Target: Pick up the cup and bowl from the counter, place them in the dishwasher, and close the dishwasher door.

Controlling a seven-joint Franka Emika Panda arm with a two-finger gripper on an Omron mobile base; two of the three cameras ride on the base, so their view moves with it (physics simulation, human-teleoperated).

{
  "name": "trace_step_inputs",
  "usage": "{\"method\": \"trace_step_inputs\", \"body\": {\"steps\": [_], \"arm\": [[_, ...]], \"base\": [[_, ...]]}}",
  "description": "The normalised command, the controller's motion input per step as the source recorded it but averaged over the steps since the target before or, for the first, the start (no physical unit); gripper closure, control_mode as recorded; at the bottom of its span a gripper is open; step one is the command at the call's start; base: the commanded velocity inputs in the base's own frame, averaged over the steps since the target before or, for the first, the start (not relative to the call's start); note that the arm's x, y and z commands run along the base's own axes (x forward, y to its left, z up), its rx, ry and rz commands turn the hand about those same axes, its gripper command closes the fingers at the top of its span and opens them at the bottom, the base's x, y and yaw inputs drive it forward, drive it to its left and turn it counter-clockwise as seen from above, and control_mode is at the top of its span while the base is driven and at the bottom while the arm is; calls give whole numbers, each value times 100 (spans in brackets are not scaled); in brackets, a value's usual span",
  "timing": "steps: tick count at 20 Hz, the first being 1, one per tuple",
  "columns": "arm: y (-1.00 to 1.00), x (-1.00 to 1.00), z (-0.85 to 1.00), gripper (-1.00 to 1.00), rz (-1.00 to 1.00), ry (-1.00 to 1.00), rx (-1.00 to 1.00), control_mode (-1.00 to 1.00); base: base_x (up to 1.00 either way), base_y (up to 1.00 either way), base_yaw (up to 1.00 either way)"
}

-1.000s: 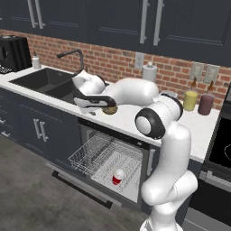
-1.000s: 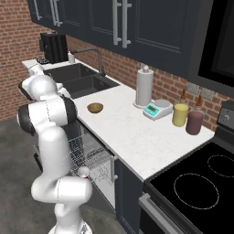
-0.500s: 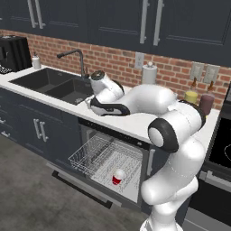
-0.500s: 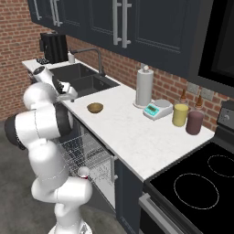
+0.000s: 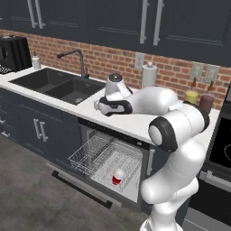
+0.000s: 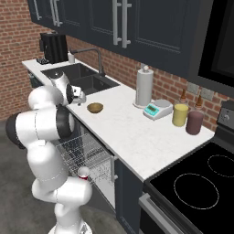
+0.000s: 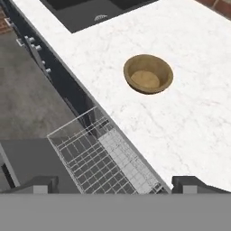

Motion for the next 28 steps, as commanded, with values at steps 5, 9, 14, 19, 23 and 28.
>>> {"method": "trace_step_inputs", "body": {"steps": [5,9,14,19,23,28], "arm": [[-1,45,5,-100,0,25,-7,-100],[-9,62,0,-100,0,32,-2,-100],[0,63,0,-100,0,30,0,-100],[2,52,-17,-100,0,22,-3,-100],[0,46,-23,-100,0,10,-13,-100],[0,16,-28,-100,0,-1,-14,-100]], "base": [[0,0,0],[0,0,0],[0,0,0],[0,0,0],[0,0,0],[0,0,0]]}}
